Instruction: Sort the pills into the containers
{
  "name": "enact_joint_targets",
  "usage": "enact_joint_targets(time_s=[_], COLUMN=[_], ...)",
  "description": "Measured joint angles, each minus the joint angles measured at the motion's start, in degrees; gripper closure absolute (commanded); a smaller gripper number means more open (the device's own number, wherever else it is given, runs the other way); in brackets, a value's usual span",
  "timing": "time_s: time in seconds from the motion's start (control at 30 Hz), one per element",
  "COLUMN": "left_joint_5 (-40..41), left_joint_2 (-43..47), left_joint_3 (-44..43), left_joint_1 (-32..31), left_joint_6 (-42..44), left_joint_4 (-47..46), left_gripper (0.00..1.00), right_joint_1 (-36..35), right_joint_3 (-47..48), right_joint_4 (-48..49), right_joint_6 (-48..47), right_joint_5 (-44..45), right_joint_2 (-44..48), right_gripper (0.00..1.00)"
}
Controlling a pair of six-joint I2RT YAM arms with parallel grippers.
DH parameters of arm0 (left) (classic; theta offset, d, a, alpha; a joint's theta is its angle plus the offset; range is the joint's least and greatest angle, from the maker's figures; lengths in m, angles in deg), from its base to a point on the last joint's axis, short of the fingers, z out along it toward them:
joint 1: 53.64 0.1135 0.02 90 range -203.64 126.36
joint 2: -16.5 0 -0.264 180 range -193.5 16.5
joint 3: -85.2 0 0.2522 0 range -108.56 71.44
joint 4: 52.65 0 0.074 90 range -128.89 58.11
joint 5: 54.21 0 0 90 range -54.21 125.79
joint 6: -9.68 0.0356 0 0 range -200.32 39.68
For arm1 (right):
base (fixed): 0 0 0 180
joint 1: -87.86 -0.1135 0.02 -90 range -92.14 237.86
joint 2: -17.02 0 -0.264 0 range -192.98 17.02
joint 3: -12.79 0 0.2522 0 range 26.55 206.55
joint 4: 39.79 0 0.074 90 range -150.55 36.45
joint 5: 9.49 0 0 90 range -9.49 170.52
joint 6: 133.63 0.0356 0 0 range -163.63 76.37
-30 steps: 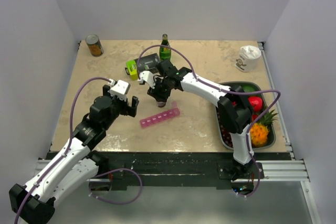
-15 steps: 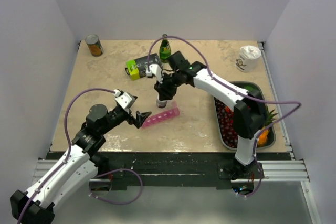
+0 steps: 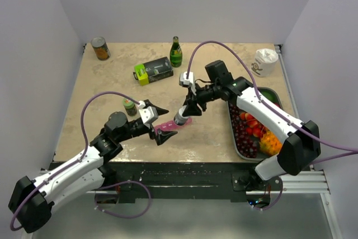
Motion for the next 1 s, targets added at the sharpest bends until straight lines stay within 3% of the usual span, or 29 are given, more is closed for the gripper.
enact_joint_targets(time_s=[0.67, 1.0], left_joint_5=[6.7, 16.6], left_joint_2=[-8.3, -12.8], left_joint_3=[0.0, 0.0], left_joint_1=[-9.6, -12.8], left_joint_6=[5.7, 8.8], left_joint_4=[-5.3, -7.9], left_gripper=[0.01, 0.04], right_joint_1=[0.5, 1.0], right_joint_3=[-3.6, -3.9], right_joint_4=[3.6, 4.2], right_joint_6=[2.3, 3.6], right_joint_5=[-6.3, -8.5], right_joint_2=[0.0, 0.0], right_gripper=[0.97, 0.97])
